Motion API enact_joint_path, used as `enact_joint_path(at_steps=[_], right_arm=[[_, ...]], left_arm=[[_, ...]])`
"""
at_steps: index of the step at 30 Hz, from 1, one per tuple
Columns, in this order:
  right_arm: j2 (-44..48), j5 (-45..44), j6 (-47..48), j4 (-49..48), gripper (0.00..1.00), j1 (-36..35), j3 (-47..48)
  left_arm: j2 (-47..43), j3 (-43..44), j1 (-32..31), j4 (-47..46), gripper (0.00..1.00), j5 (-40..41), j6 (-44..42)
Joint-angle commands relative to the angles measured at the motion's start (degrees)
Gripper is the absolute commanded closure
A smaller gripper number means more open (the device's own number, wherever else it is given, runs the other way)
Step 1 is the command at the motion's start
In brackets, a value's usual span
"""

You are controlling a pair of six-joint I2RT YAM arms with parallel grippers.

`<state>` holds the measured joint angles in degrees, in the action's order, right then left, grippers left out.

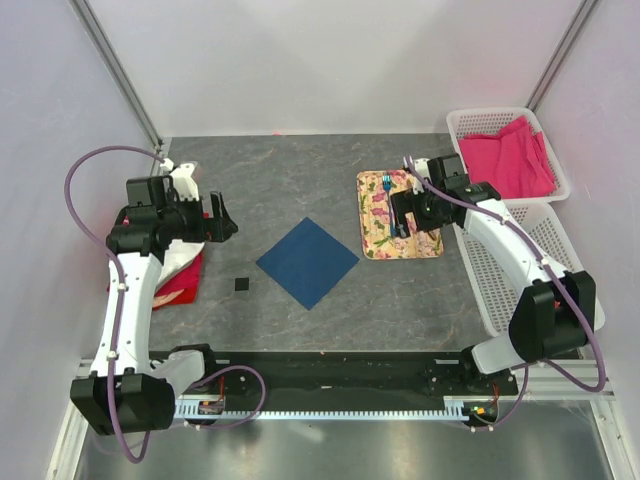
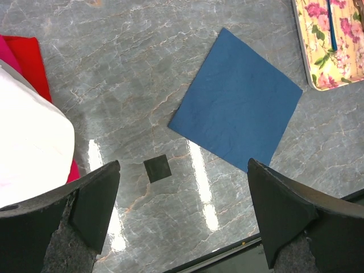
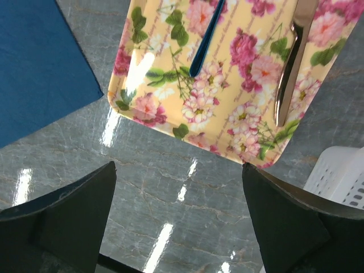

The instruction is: Place the utensils on the paper napkin and roll it up

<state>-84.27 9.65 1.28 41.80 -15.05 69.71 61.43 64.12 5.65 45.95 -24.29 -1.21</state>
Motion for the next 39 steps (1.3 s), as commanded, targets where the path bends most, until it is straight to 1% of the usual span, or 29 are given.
enact_joint_path(at_steps=[1, 5, 6, 9, 11, 12, 14, 15, 16, 18, 19, 24, 26, 34, 39], right_arm=[[-2.47, -1.82, 2.32, 1.87, 0.02, -0.16, 7.61], [-8.34, -6.38, 6.35, 5.47, 0.02, -0.16, 14.91], [-9.76, -6.83, 7.32, 7.66, 0.02, -0.07, 18.23], [-14.86, -8.07, 9.18, 10.48, 0.02, -0.07, 24.04], [-18.11, -8.33, 9.53, 10.93, 0.02, 0.02, 26.6], [-19.34, -8.33, 10.14, 11.89, 0.02, 0.02, 29.57], [-23.82, -7.55, 11.11, 13.21, 0.02, 0.98, 32.84], [-25.4, -4.58, 12.59, 15.39, 0.02, 1.51, 36.34], [-28.55, -3.16, 13.04, 16.37, 0.02, 2.64, 37.85], [-31.21, -0.87, 13.57, 18.04, 0.02, 3.88, 41.1], [-33.39, -1.12, 13.57, 18.14, 0.02, 4.5, 41.81], [-38.33, -2.79, 14.45, 18.49, 0.03, 5.38, 45.07], [-40.35, -1.74, 14.72, 18.75, 0.05, 5.73, 45.25], [-45.19, -1.91, 14.72, 18.76, 0.19, 6.17, 45.34], [-47.12, -2.53, 14.98, 18.58, 0.23, 7.22, 46.39]], left_arm=[[1.24, 2.67, 0.33, -1.83, 0.0, -2.51, -2.92], [1.24, 3.38, 0.24, -2.18, 0.0, -6.46, -2.57], [1.5, 3.56, 0.24, -2.18, 0.0, -7.08, -2.74], [1.41, 3.56, 0.24, -2.27, 0.0, -8.57, -2.92], [1.24, 3.38, 0.24, -2.36, 0.0, -9.45, -3.44], [1.15, 3.38, 0.24, -2.36, 0.0, -9.72, -3.62], [1.06, 3.29, 0.15, -2.45, 0.0, -10.07, -3.62], [0.89, 3.21, 0.24, -2.27, 0.0, -10.42, -3.45], [0.89, 3.12, 0.15, -2.36, 0.0, -11.03, -3.18], [0.97, 3.03, 0.15, -2.27, 0.0, -12.0, -2.74], [0.97, 3.12, 0.24, -2.36, 0.0, -13.22, -2.66], [0.71, 4.0, 0.24, -2.27, 0.0, -14.99, -2.22], [0.88, 4.26, 0.24, -2.36, 0.0, -14.82, -1.86], [0.8, 4.35, 0.15, -2.27, 0.0, -14.82, -1.78], [0.27, 4.17, 0.24, -2.27, 0.0, -14.99, -1.86]])
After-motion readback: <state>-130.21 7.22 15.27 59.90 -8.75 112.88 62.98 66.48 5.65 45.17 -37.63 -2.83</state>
